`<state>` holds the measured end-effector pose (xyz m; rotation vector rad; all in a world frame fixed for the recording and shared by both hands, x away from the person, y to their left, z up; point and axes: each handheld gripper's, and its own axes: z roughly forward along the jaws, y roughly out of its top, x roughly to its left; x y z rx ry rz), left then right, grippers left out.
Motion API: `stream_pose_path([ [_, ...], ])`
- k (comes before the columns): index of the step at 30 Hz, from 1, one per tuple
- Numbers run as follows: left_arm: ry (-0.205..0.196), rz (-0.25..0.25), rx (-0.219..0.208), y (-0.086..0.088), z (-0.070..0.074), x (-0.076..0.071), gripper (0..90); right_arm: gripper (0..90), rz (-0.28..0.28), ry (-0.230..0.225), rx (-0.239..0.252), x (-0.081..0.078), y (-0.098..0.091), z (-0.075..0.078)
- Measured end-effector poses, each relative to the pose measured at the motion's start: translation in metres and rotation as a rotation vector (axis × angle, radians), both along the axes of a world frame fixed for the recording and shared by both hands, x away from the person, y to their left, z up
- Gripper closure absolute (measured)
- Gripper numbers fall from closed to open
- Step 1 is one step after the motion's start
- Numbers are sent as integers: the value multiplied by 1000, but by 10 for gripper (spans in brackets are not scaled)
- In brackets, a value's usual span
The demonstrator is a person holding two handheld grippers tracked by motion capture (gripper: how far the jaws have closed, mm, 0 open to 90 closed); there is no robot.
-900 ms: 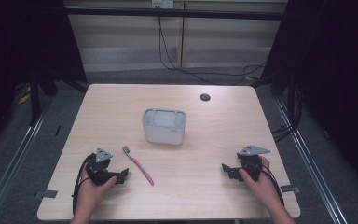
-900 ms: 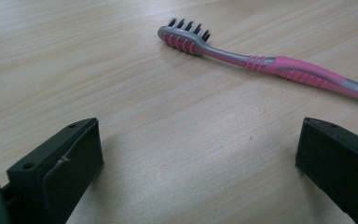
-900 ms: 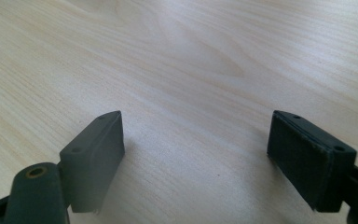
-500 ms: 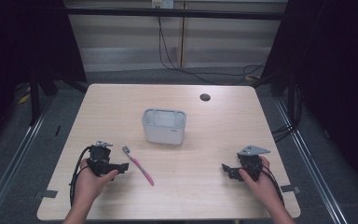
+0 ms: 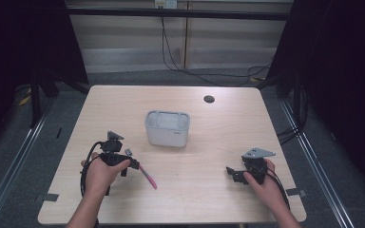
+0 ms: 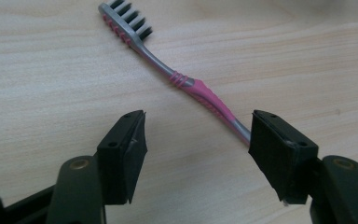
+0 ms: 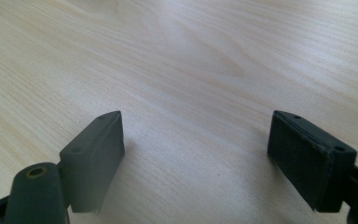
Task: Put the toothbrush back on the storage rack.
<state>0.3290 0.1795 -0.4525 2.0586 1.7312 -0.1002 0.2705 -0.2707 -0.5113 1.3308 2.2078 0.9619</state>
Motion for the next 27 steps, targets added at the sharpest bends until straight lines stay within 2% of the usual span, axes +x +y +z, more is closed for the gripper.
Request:
stream_pose_path([
  [2,28,32,-19,-1,-1,2,364,183,0,0,0,0,0,0],
  [4,49,56,-13,-1,-2,4,366,183,0,0,0,0,0,0],
  [5,64,67,-17,-1,-2,7,396,183,0,0,0,0,0,0],
  [8,69,93,-36,-1,-1,9,403,183,0,0,0,0,0,0],
  [9,53,92,-30,-1,-1,10,408,183,0,0,0,0,0,0],
  [10,53,97,-18,-2,-1,10,420,183,0,0,0,0,0,0],
  [16,60,135,-22,-5,-3,12,451,183,0,0,0,0,0,0],
  [18,67,127,-12,-5,-3,13,468,183,0,0,0,0,0,0],
  [24,71,153,5,-9,-4,18,501,183,0,0,0,0,0,0],
  [27,73,171,34,-11,-3,21,512,183,0,0,0,0,0,0],
])
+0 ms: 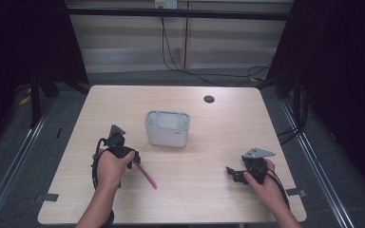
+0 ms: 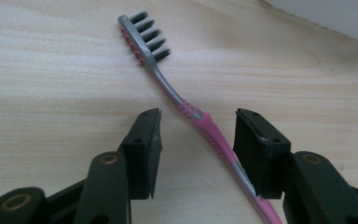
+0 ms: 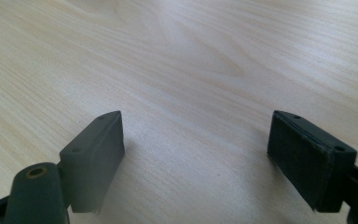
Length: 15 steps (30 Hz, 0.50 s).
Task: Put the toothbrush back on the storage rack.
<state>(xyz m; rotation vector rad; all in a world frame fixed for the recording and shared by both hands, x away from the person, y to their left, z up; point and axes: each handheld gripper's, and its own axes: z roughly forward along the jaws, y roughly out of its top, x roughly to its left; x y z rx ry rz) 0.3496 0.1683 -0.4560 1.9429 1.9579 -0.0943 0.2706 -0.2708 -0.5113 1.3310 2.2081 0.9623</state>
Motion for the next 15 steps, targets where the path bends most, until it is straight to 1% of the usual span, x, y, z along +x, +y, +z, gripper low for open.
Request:
stream_pose_path([
  [2,10,3,1,-2,0,1,519,183,0,0,0,0,0,0],
  [3,7,5,3,-3,0,1,518,183,0,0,0,0,0,0],
  [4,10,15,2,-5,0,2,518,183,0,0,0,0,0,0],
  [6,11,3,9,-6,0,2,517,183,0,0,0,0,0,0],
  [7,12,6,21,-8,-1,3,515,183,0,0,0,0,0,0],
  [10,14,13,28,-9,-1,4,513,183,0,0,0,0,0,0],
  [11,21,22,29,-10,-1,5,514,183,0,0,0,0,0,0],
  [12,21,22,29,-10,-1,5,514,183,0,0,0,0,0,0],
  [14,37,5,34,-9,-2,6,515,183,0,0,0,0,0,0],
  [15,32,14,36,-10,-2,6,517,183,0,0,0,0,0,0],
])
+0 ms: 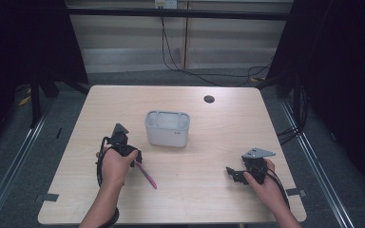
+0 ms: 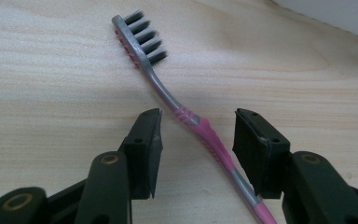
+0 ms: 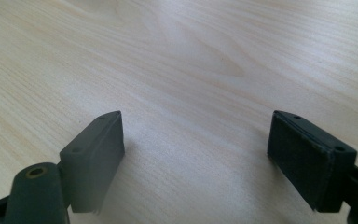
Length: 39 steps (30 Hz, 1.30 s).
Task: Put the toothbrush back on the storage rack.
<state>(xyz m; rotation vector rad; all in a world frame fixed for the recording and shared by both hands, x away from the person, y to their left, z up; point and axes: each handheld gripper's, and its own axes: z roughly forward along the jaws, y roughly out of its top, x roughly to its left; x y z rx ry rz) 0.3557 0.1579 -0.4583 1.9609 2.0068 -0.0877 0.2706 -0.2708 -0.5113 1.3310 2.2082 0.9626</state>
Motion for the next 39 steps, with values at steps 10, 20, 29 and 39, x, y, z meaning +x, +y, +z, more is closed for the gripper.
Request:
stream_pose_path([
  [10,0,4,33,-4,-3,2,529,183,0,0,0,0,0,0],
  [20,5,6,19,-6,-6,4,536,182,2,-1,0,0,0,0],
  [29,20,-2,37,-5,-9,4,581,182,1,-1,0,0,0,0],
  [39,31,-14,92,-8,-8,6,705,182,1,-1,1,0,0,0],
])
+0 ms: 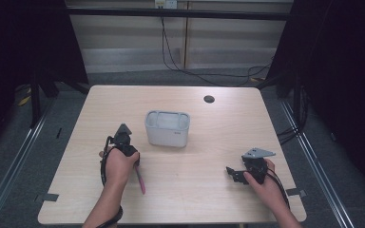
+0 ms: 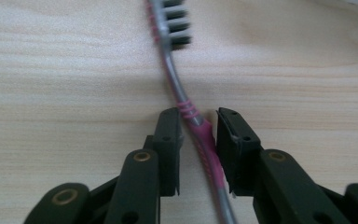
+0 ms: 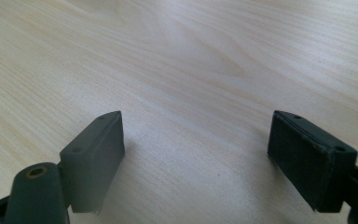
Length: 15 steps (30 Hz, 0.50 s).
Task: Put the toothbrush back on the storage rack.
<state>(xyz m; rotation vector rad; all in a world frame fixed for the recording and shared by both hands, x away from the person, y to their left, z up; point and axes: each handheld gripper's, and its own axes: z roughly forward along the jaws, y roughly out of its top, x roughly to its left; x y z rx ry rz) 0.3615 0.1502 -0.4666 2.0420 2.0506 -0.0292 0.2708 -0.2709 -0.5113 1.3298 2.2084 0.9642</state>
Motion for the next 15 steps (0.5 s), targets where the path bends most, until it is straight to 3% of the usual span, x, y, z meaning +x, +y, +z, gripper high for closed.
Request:
stream_pose_path([
  [9,3,-26,39,-3,0,1,794,182,1,-1,-1,0,0,0],
  [15,11,-69,58,-4,1,2,803,182,0,0,0,0,0,0],
])
